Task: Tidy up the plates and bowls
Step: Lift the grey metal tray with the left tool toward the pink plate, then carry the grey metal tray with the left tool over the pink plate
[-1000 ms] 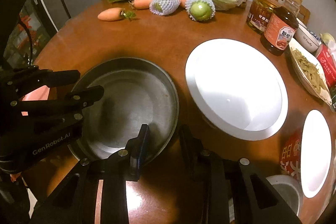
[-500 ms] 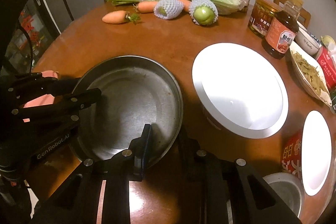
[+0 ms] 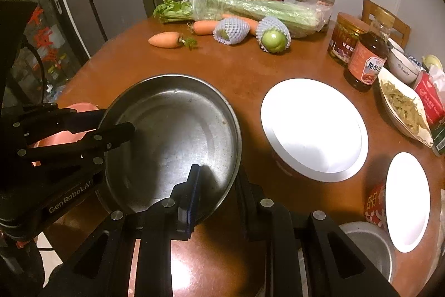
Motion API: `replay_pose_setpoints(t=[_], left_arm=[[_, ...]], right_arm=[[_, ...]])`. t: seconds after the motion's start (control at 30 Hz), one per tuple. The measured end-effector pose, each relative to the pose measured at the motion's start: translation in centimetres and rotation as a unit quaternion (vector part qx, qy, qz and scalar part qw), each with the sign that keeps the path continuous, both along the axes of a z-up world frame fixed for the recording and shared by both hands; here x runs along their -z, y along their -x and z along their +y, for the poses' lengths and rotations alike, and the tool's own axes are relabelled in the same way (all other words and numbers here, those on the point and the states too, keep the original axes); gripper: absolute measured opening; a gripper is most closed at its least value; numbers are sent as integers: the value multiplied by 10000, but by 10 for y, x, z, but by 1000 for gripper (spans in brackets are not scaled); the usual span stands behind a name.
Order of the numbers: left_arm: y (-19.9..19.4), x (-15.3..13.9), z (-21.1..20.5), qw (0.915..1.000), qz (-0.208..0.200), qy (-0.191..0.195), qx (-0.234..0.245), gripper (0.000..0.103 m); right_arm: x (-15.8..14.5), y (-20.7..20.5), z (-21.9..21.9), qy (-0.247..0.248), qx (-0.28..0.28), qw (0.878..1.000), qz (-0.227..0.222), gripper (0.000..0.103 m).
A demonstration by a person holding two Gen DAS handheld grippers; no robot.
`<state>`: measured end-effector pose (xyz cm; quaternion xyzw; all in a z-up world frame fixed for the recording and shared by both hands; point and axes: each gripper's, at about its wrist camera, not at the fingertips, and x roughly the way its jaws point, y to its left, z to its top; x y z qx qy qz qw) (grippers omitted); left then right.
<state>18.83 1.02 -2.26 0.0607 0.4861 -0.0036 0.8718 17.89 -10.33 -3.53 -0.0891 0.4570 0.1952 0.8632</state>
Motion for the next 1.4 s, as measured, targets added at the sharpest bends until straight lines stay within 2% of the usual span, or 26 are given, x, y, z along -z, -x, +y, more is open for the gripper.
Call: replay_pose_setpoints(t=[0.73,1.1,1.4], left_arm=[[25,-25,-4,9995,-304,21,-45,28],[35,-41,23,9985,-494,100,-195,28],[47,-50,64,9967,-626,188,-472,28]], right_arm=[[-25,24,-7,-78,-35,9994,-336,25],[-39,31,15,-49,-206,9987,-470,25],[-51,35,55,22,-519,9969,-594,25]])
